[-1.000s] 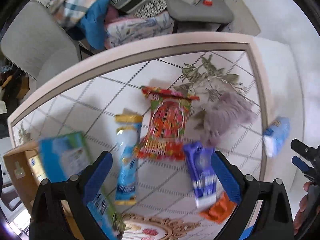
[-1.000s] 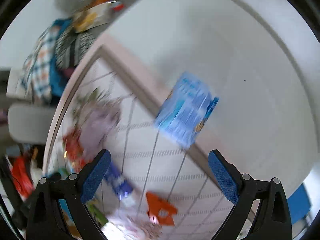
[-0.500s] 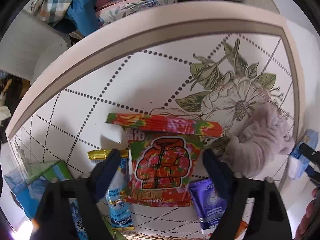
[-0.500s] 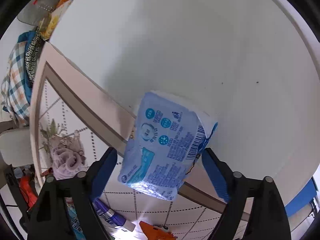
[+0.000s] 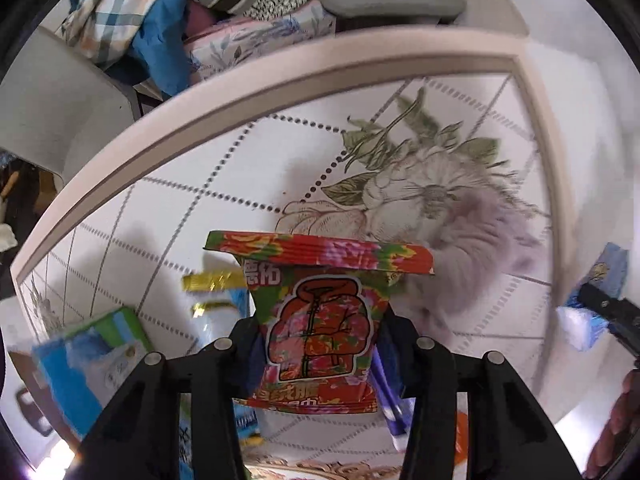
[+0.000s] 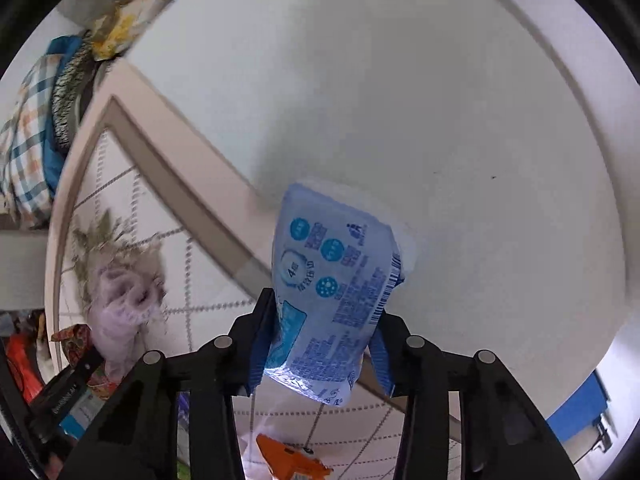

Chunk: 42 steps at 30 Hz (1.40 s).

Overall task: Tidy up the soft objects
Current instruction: 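Grasp the red snack bag with left gripper while right grasps blue-white wipes pack, then lower the red bag and wipes pack into the box and release both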

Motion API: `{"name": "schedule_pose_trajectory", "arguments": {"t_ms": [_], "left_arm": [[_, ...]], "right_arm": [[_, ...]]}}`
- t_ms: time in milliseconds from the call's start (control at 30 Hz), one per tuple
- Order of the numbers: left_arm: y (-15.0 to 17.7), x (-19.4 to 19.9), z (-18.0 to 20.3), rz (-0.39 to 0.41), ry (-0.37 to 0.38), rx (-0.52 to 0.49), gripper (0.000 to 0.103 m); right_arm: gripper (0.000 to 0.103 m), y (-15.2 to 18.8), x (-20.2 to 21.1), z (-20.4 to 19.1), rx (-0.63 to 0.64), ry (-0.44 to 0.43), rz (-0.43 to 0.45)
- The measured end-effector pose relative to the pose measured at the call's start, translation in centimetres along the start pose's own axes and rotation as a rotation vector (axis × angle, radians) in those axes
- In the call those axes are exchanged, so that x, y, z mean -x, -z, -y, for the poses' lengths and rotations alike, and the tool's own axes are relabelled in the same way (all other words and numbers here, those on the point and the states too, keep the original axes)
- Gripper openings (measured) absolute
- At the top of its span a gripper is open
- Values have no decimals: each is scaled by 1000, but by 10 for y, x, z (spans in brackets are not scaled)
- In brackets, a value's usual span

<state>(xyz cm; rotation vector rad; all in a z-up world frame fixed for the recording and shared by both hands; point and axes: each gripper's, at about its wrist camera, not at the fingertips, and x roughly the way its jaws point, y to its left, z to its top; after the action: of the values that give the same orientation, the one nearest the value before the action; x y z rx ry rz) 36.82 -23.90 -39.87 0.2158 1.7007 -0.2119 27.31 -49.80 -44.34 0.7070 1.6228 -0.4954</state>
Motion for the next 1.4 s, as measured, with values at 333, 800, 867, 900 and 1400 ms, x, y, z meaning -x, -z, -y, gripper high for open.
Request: {"name": "schedule_pose_trajectory", "arguments": {"t_ms": [333, 800, 867, 900, 1400], "left_arm": [[92, 122, -60, 213, 184, 55, 43], [229, 150, -295, 266, 88, 285, 44], [230, 135, -324, 238, 71, 321, 44], [231, 128, -334, 225, 65, 334, 44], [175, 23, -406, 48, 76, 339, 44]], "right_arm": [[44, 99, 96, -76, 282, -109, 116], [44, 331, 119, -267, 721, -230, 53], [44, 353, 105, -291, 763, -207, 42], [44, 362, 101, -296, 779, -197, 39], [44, 405, -30, -366, 909, 104, -71]]}}
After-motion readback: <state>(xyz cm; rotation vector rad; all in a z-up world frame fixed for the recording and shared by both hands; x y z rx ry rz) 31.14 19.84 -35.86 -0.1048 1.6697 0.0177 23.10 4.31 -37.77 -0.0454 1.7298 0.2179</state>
